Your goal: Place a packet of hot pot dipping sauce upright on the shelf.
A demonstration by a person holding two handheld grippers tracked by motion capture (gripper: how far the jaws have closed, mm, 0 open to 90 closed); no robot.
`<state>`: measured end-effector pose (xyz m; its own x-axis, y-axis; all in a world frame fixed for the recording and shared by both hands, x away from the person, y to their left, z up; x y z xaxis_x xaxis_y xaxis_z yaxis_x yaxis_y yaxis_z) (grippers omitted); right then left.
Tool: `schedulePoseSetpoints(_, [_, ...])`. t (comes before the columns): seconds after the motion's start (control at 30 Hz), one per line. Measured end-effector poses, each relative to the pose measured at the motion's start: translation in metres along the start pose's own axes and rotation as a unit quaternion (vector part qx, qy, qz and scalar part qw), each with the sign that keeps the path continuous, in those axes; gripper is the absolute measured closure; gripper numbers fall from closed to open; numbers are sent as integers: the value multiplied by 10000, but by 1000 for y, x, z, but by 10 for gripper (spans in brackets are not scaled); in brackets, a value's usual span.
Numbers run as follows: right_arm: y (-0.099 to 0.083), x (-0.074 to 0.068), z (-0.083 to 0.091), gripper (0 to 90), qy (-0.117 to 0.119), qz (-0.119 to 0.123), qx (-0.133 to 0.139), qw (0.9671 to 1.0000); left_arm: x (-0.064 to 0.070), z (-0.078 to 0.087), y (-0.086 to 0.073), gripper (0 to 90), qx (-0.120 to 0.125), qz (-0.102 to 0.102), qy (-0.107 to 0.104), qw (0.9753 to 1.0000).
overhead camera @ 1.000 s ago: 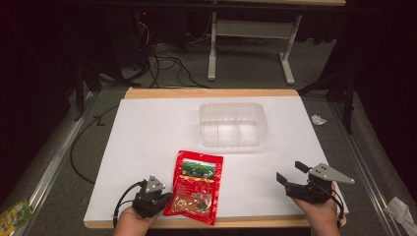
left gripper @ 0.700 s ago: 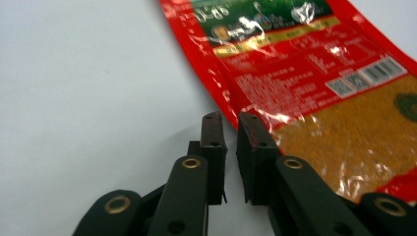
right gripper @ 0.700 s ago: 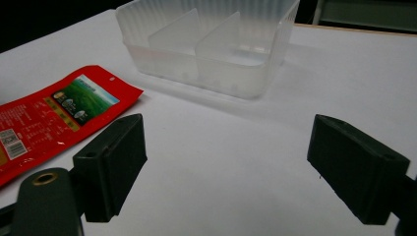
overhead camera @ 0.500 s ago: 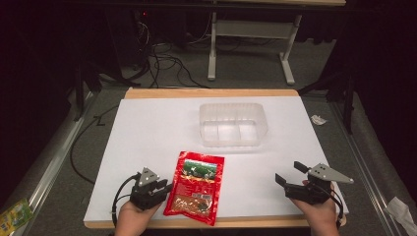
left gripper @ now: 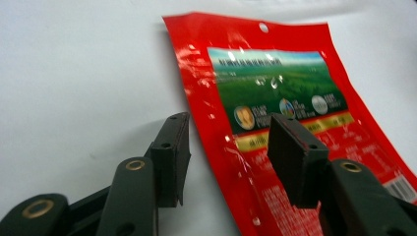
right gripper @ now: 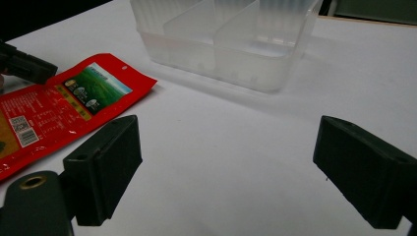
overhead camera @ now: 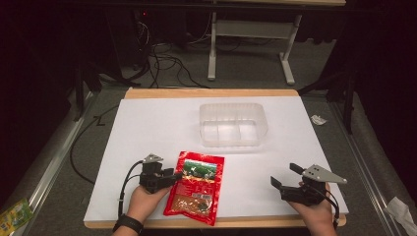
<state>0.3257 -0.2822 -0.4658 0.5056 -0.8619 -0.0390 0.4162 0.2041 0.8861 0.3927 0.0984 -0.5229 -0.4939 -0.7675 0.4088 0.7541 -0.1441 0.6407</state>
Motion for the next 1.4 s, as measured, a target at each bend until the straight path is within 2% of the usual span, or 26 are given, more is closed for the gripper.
schedulePoseSetpoints(0.03, [0, 0, 0, 114, 5, -5, -4, 10000, -3, -3, 5, 509, 93, 109, -59, 9999])
schedulePoseSetpoints(0.07, [0, 0, 0, 114, 5, -5, -4, 10000, -3, -3, 5, 510, 93, 109, -59, 9999])
schedulePoseSetpoints(0.1, [-1, 0, -1, 114, 5, -17, -28, 10000, -7, -6, 9, 510, 149, 253, -172, 9994])
schedulePoseSetpoints(0.17, [-1, -1, -2, 113, 19, -20, -36, 10000, -10, -9, 12, 524, 197, 341, -249, 9989])
schedulePoseSetpoints(0.3, [-1, -2, -2, 113, 36, 13, -30, 10000, -12, -13, 17, 541, 226, 398, -327, 9984])
schedulePoseSetpoints(0.47, [-2, -5, -5, 113, 81, -31, -71, 9999, -13, -15, 17, 686, 197, 477, -328, 9981])
schedulePoseSetpoints(0.5, [-2, -5, -5, 113, 81, -31, -71, 9999, -13, -15, 16, 686, 164, 470, -321, 9982])
schedulePoseSetpoints(0.6, [-2, -7, -6, 114, 109, -50, -98, 9999, -9, -15, 12, 770, 73, 356, -308, 9989])
schedulePoseSetpoints(0.63, [-2, -7, -7, 114, 120, -43, -99, 9999, -6, -16, 10, 806, -34, 259, -361, 9990])
schedulePoseSetpoints(0.73, [-2, -8, -7, 115, 131, -47, -102, 9999, 0, -17, 6, 895, -137, 109, -446, 9989])
schedulePoseSetpoints(0.87, [-3, -8, -8, 118, 146, -78, -129, 9998, 3, -17, 5, 900, -150, 60, -501, 9986])
schedulePoseSetpoints(0.9, [-4, -8, -8, 119, 151, -96, -136, 9997, 5, -16, 5, 900, -118, -45, -509, 9986])
schedulePoseSetpoints(0.97, [-4, -8, -9, 119, 173, -137, -151, 9996, 6, -15, 6, 900, -86, -82, -514, 9986])
schedulePoseSetpoints(1.03, [-4, -10, -11, 120, 252, -186, -156, 9994, 10, -12, 7, 900, 46, -224, -527, 9983])
schedulePoseSetpoints(1.1, [-4, -14, -14, 115, 320, -247, -184, 9990, 17, -6, 10, 900, 239, -480, -542, 9971])
schedulePoseSetpoints(1.17, [-4, -16, -15, 115, 358, -273, -194, 9988, 20, -3, 10, 900, 301, -536, -541, 9966])
schedulePoseSetpoints(1.2, [-4, -21, -20, 112, 470, -363, -221, 9980, 25, 0, 11, 900, 400, -726, -517, 9952])
schedulePoseSetpoints(1.23, [-4, -21, -20, 112, 470, -363, -221, 9980, 25, 0, 11, 900, 400, -726, -517, 9952])
schedulePoseSetpoints(1.27, [-4, -28, -25, 106, 628, -466, -264, 9966, 29, 4, 12, 900, 527, -828, -514, 9938])
schedulePoseSetpoints(1.4, [-4, -42, -40, 93, 894, -652, -412, 9930, 33, 9, 12, 900, 638, -963, -465, 9922])
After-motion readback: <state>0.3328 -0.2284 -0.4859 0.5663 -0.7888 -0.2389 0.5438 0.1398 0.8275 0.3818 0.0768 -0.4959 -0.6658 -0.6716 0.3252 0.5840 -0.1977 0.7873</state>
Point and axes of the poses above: each handheld gripper's, and its own axes: z roughly backward along the jaws, y roughly out of its top, x roughly to its right, the point moved 7 cm from there along -z, roughly forward along the jaws, and after that the axes turned 3 degrees about z, right-handed, at the moved point
